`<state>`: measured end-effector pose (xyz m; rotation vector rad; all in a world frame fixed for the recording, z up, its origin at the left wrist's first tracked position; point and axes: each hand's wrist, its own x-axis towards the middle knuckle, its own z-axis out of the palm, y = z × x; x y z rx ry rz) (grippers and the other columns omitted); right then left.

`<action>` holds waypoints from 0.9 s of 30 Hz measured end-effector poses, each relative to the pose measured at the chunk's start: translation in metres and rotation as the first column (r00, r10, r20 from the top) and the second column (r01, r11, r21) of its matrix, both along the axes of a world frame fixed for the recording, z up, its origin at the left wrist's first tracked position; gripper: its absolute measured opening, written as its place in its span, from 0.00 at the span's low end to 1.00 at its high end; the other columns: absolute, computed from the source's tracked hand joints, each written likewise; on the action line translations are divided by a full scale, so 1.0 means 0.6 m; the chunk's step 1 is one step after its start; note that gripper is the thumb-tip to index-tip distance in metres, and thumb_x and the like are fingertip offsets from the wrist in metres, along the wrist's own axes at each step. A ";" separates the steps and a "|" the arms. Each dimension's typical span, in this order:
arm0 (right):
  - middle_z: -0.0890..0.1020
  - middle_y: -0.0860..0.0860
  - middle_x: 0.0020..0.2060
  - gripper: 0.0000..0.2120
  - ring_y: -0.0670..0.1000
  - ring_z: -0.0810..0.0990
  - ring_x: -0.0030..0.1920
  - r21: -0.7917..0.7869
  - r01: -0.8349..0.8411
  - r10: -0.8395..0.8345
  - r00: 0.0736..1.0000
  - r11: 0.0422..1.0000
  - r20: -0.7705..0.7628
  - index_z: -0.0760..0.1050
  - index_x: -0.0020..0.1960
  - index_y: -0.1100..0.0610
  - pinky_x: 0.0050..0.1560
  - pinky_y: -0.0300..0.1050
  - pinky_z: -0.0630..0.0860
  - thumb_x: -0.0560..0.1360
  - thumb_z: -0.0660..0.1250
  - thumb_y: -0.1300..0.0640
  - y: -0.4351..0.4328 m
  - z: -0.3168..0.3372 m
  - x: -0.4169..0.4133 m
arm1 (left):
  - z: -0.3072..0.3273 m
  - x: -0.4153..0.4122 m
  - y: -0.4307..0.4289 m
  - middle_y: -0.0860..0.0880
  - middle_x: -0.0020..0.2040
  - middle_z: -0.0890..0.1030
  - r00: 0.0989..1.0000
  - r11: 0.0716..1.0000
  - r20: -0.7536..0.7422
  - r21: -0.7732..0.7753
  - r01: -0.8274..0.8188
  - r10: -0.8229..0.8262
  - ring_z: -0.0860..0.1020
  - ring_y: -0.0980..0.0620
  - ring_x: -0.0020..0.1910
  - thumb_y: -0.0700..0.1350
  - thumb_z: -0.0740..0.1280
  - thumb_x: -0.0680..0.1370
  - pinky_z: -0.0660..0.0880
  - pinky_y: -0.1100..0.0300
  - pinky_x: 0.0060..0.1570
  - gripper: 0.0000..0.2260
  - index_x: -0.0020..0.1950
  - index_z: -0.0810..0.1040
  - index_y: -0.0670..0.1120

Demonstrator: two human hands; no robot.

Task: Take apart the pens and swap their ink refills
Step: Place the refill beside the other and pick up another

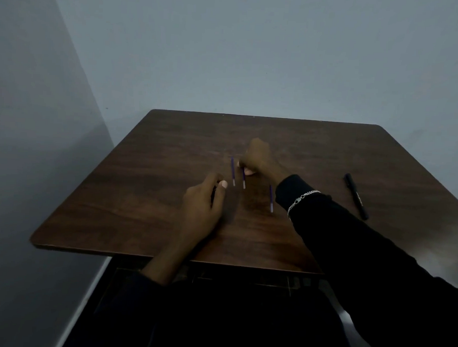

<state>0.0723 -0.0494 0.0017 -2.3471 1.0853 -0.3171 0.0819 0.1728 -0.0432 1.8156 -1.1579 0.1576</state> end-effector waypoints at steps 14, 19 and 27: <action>0.83 0.53 0.34 0.11 0.46 0.83 0.29 0.049 0.001 -0.004 0.998 0.999 0.062 0.77 0.37 0.58 0.23 0.37 0.74 0.77 0.72 0.60 -0.003 -0.012 -0.002 | 0.004 -0.003 0.002 0.50 0.33 0.77 1.000 1.000 0.005 -0.003 0.007 -0.007 0.77 0.51 0.32 0.50 0.60 0.86 0.75 0.48 0.36 0.08 0.48 0.73 0.50; 0.87 0.59 0.38 0.10 0.53 0.88 0.37 0.150 0.006 -0.027 0.991 0.989 0.132 0.82 0.44 0.63 0.44 0.50 0.86 0.78 0.72 0.57 -0.005 -0.006 -0.012 | 0.004 -0.002 0.001 0.50 0.33 0.76 1.000 1.000 -0.003 0.007 0.011 -0.011 0.76 0.53 0.31 0.50 0.60 0.86 0.75 0.47 0.35 0.09 0.48 0.73 0.50; 0.85 0.59 0.32 0.14 0.49 0.84 0.25 0.054 0.073 -0.080 0.987 0.996 0.139 0.81 0.39 0.64 0.27 0.42 0.81 0.76 0.75 0.53 -0.007 0.063 -0.107 | 0.011 -0.010 0.006 0.55 0.33 0.75 0.999 0.999 -0.019 0.030 0.046 -0.045 0.74 0.58 0.32 0.47 0.61 0.86 0.68 0.57 0.36 0.09 0.49 0.76 0.46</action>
